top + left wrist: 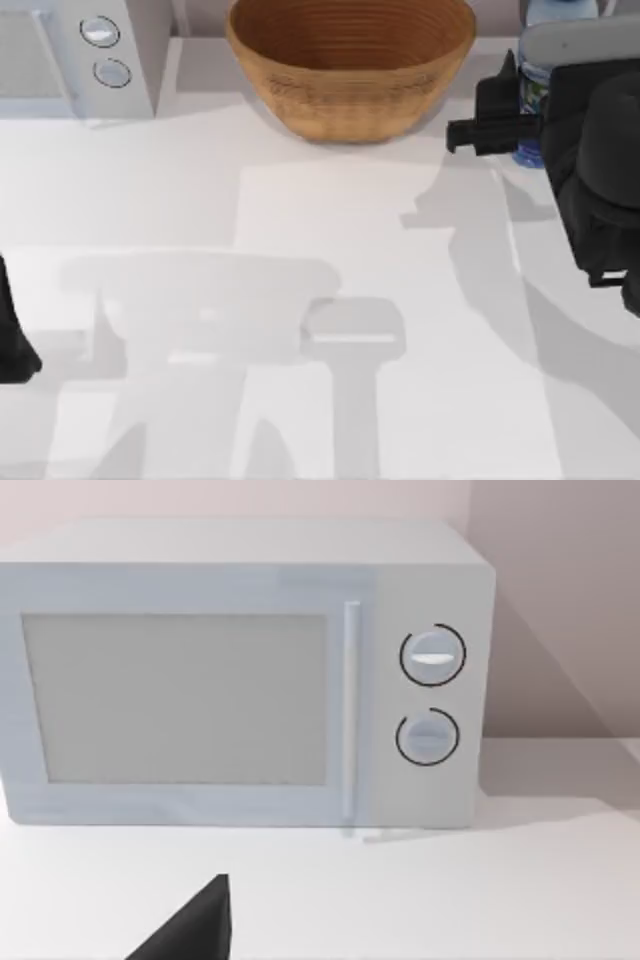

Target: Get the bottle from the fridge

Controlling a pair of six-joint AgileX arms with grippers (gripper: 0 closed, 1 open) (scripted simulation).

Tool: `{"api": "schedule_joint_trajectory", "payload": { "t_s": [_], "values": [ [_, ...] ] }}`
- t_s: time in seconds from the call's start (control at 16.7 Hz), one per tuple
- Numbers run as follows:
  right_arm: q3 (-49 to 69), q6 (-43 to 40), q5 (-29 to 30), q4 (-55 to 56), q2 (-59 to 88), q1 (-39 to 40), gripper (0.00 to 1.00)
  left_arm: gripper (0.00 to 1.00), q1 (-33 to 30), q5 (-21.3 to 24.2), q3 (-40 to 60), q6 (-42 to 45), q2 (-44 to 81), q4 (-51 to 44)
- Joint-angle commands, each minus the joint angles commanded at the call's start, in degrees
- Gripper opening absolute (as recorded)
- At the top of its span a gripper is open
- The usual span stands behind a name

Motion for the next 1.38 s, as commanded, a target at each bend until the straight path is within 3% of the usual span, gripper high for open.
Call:
{"api": "schedule_joint_trajectory", "payload": {
  "t_s": [0.36, 0.66, 1.02, 1.38],
  "values": [
    [15.99, 0.96, 16.25, 16.0, 32.22, 15.91, 0.0, 1.0, 0.0, 0.0, 0.0, 0.0, 0.0, 0.0],
    [25.35, 1.24, 25.31, 27.04, 46.68, 24.66, 0.0, 1.0, 0.0, 0.0, 0.0, 0.0, 0.0, 0.0],
    [26.8, 1.27, 26.75, 28.97, 48.66, 26.05, 0.0, 1.0, 0.0, 0.0, 0.0, 0.0, 0.0, 0.0],
    [30.54, 1.21, 24.07, 29.38, 53.06, 23.31, 0.0, 1.0, 0.0, 0.0, 0.0, 0.0, 0.0, 0.0]
  ]
}}
